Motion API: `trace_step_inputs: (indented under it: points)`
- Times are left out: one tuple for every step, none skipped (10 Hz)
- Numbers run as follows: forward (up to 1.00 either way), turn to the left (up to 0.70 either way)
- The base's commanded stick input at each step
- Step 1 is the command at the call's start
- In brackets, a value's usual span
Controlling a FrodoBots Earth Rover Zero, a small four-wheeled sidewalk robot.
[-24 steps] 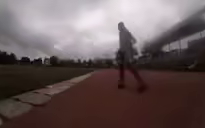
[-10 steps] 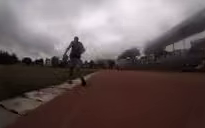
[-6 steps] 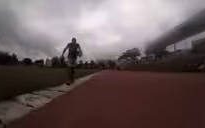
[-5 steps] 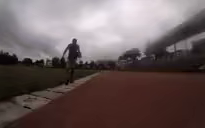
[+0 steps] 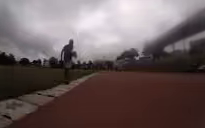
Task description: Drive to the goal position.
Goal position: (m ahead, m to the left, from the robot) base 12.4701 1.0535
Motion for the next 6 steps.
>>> trace_step_inputs:
  points:
    - [0.70, -0.35]
    - [0.70, -0.35]
    - [0.70, -0.35]
    - [0.70, 0.07]
    - [0.70, 0.05]
    - [0.70, 0.06]
